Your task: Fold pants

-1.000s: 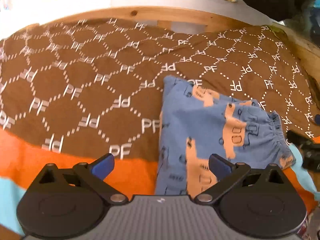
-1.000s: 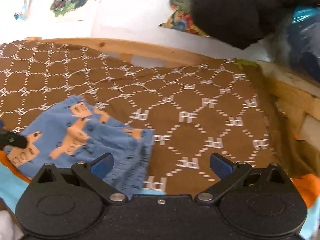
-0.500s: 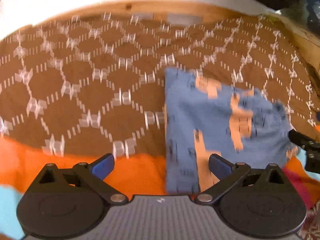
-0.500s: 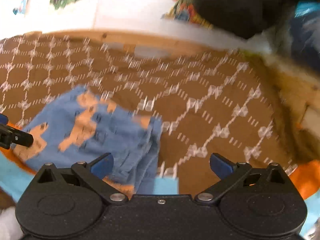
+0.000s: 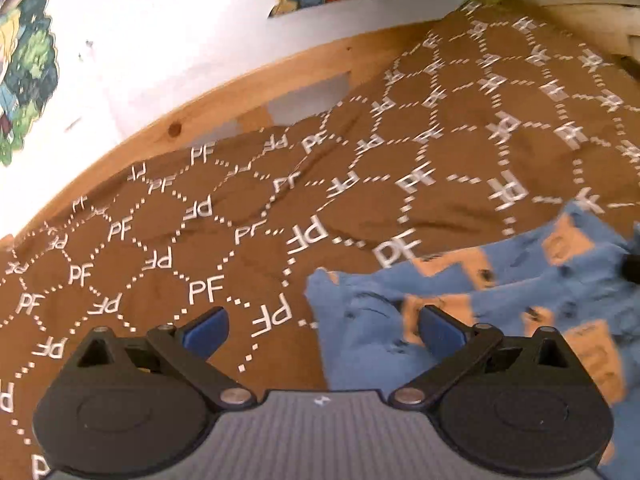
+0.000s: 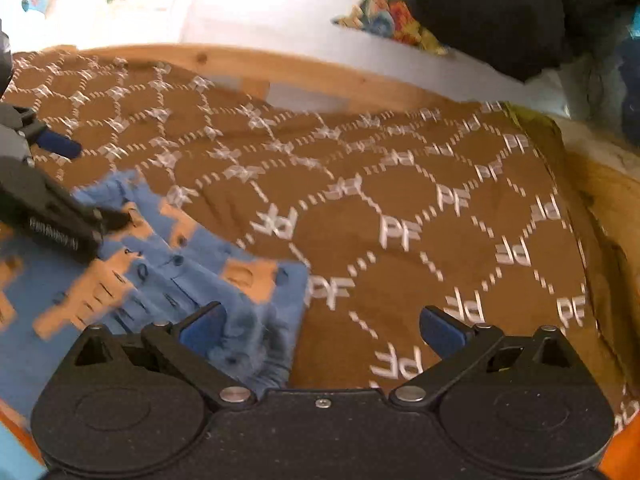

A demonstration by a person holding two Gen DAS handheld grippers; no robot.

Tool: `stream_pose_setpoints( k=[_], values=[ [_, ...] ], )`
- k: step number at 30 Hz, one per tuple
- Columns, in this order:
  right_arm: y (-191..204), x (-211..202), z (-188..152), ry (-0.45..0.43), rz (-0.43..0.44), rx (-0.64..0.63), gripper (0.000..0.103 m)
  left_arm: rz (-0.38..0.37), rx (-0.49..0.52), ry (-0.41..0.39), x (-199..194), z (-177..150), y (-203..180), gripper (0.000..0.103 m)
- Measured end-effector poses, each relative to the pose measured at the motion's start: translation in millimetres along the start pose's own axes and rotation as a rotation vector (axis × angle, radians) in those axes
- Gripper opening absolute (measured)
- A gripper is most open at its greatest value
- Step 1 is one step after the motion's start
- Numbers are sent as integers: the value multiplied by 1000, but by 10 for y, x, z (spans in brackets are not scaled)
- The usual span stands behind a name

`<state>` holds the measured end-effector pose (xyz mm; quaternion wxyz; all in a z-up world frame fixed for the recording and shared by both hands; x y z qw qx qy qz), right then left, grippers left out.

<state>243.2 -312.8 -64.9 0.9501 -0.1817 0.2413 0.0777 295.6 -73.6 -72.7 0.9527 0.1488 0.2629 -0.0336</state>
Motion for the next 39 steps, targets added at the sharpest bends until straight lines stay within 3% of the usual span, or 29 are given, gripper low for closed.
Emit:
stream_pose_setpoints(
  k=[3,10,16,19,24,28,36,39],
  values=[
    [-122,70,-45,36,-29,45,102,-15,-69,44,167,-6,32,103],
    [-124,77,-93,39,-55,46,102,-61,-142,62,217,-42,141,103],
    [-104,-179,75,-42,-44,57,102,-53,-217,66,-234,5,269,103],
    [2,-294,120,-59,-21,36,102,-84,-263,80,-538,-123,281,103],
    [202,-353,32,-1,3,-27,102,-24,-312,206,-645,-623,300,103],
    [237,-377,-100,43,-1,-45,102,-51,-493,221,-757,-807,469,103],
    [300,-626,-60,-37,-8,-47,102,-27,-497,227,-903,-836,445,103],
    [410,-593,-96,-16,7,-95,102,-34,-527,231,-868,-866,441,103]
  ],
)
Point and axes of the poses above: each gripper's, at about its wrist camera, not at the fingertips, and x roughly the way its jaws point, y to its left, z to its top, the point moved 7 cm from there along x, roughly the way its jaws point, and after that the axes turned 7 degrees about -x, right-handed, at the moved point
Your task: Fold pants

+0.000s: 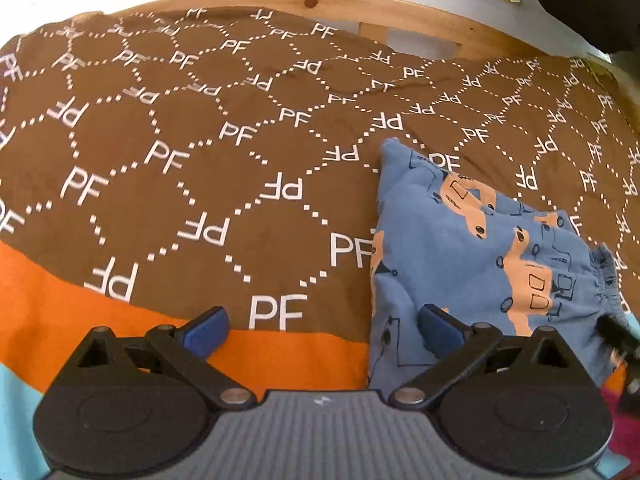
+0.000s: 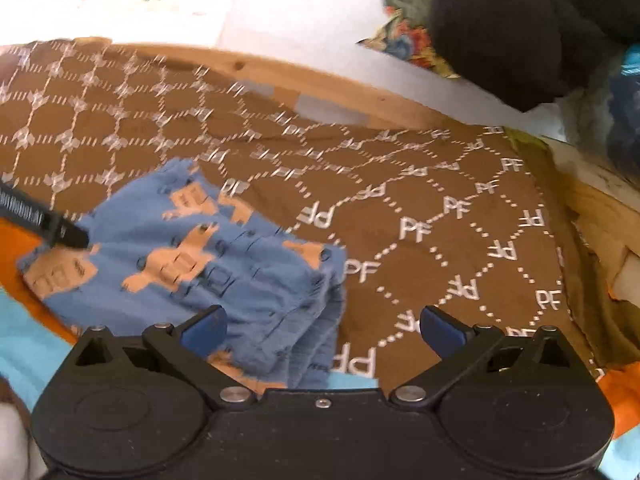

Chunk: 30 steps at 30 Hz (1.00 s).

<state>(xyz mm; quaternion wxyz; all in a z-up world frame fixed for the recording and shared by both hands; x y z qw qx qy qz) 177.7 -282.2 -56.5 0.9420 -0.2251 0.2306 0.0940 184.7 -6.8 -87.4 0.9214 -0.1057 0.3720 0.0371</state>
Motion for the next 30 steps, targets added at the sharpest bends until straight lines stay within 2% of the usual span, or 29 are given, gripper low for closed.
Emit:
stream_pose_setpoints(
  k=[3,11,14,17,20,23,25,27,30],
  values=[
    [61,55,-87,27,6,-13,102,-2,3,-4,11,1,-2,103],
    [60,45,-98,23,11,0,102,-8,-13,0,-36,-6,8,103],
    [-17,-36,-5,-31,12,40,102,-68,-27,-11,-193,-13,-28,103],
    [-112,-17,162,-72,51,65,102,-85,28,-13,-262,-77,-110,103],
    [-158,213,353,-44,117,34,102,-78,89,42,-164,-199,-144,103],
    [-173,524,545,-11,174,28,102,-90,70,29,-156,-233,-120,103],
    [-145,808,585,60,213,0,102,-90,75,26,-161,-241,-122,103],
    [-93,1017,541,116,204,-73,102,-95,81,22,-170,-257,-117,103],
    [-121,1135,462,111,133,-155,102,-98,89,15,-169,-275,-112,103]
  ],
)
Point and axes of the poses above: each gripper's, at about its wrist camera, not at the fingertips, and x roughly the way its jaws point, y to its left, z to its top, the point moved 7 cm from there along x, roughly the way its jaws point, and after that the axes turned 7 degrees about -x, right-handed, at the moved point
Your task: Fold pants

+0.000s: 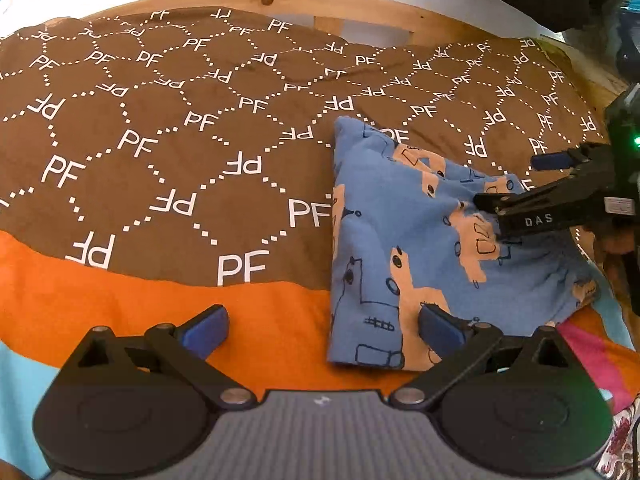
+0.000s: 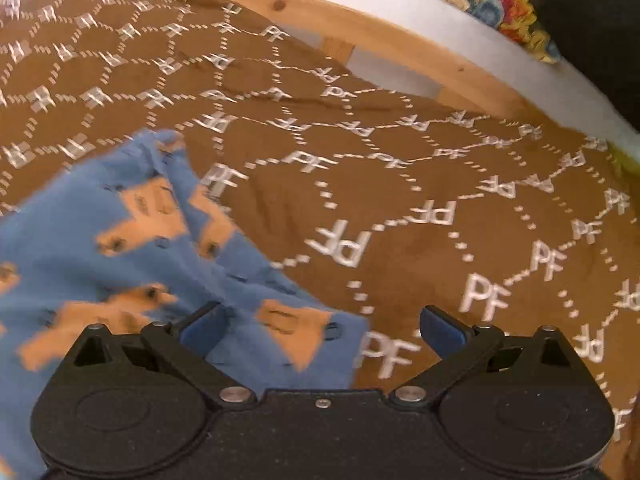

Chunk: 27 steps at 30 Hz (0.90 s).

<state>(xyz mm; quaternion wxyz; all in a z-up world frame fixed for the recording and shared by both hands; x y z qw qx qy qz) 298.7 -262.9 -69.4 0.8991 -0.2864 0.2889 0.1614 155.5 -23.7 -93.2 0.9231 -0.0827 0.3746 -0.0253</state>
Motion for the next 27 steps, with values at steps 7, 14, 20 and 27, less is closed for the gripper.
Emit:
stream_pose_setpoints(
  k=[7,14,20,27],
  values=[
    [-271,-360,-106,-70,-68,55,102,2,-4,17,-34,-11,-5,103],
    [-217,-910,-431,-86,58,149,102,31,-31,47,-118,-50,8,103],
    [-140,-1103,-671,-71,96,237,102,36,-69,63,-165,-55,30,103],
    [-139,-1040,-720,-74,160,310,102,16,-71,52,-190,7,-29,103]
  ],
)
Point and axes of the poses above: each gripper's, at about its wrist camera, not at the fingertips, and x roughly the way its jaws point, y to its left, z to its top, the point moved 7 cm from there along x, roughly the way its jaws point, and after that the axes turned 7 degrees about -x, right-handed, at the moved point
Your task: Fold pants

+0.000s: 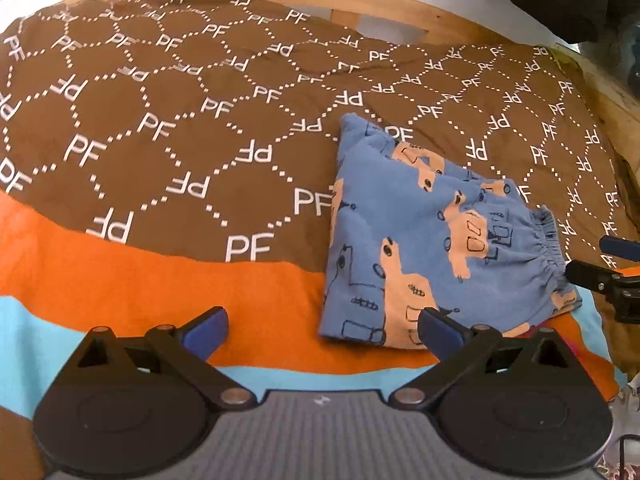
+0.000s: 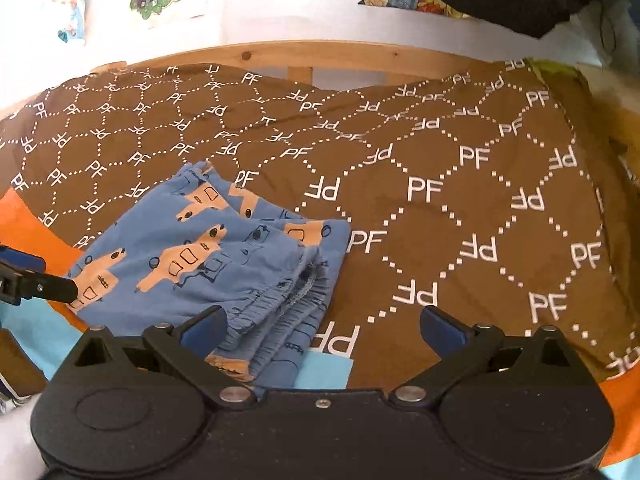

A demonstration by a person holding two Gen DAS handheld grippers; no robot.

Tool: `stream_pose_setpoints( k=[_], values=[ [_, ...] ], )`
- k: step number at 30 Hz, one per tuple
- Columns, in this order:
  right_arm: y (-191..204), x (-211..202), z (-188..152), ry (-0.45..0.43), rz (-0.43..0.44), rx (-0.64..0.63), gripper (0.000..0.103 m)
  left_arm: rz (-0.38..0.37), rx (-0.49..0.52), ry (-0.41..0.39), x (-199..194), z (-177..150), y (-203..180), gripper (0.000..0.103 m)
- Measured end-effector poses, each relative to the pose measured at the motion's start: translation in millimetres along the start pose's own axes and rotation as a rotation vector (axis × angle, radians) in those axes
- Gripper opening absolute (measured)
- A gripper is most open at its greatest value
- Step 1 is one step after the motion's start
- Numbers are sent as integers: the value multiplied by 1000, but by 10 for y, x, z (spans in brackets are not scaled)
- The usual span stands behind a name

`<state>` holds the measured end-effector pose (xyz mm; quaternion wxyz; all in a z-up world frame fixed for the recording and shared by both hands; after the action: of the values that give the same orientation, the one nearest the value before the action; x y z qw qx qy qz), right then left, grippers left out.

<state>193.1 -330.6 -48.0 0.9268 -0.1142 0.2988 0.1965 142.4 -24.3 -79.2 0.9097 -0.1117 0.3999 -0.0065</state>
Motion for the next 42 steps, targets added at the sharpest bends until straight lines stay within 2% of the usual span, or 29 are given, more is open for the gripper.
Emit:
stream_pose_setpoints(
  k=[4,9,13,17,22,24,26,29,31,33,36,38,40,42],
  values=[
    [-46,35,-23,-1,12,26,102,-20,27,0,26,46,-71,103],
    [-120,149,63,3,54,64,102,-94,28,10,91,101,-141,103],
    [-163,304,255,-6,162,77,102,-182,-6,10,123,143,-157,103],
    [-213,632,419,33,289,120,102,-233,-66,35,157,159,-85,103],
    [-320,980,520,87,378,230,100,-243,-114,35,175,196,8,103],
    [-358,1028,551,79,381,268,92,-246,-115,31,177,204,18,103],
    [-388,1058,552,77,367,292,67,-257,-115,31,172,205,16,102],
    [-395,1072,485,77,342,298,50,-286,-119,31,150,206,-8,92],
    [-415,1066,446,72,333,315,48,-284,-117,42,153,198,-9,81],
    [-430,1074,428,66,328,353,47,-271,-129,56,172,191,17,76],
    [-419,1094,424,70,305,365,42,-231,-162,81,209,183,78,61],
    [-393,1093,427,77,270,337,31,-206,-162,94,227,184,85,57],
    [-373,1079,429,83,229,305,19,-225,-160,108,220,177,46,41],
    [-353,1062,418,83,219,298,13,-212,-142,112,205,179,5,38]
  ],
)
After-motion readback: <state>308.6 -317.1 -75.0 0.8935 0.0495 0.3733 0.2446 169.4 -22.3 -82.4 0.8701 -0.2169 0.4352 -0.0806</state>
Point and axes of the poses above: each gripper's, at about its wrist camera, not at the fingertips, and x roughly the way its jaws point, y to its left, z to its top, the point moved 7 cm from there along x, roughly the way its jaws point, and after that the axes turned 7 degrees about -x, right-handed, at the moved point
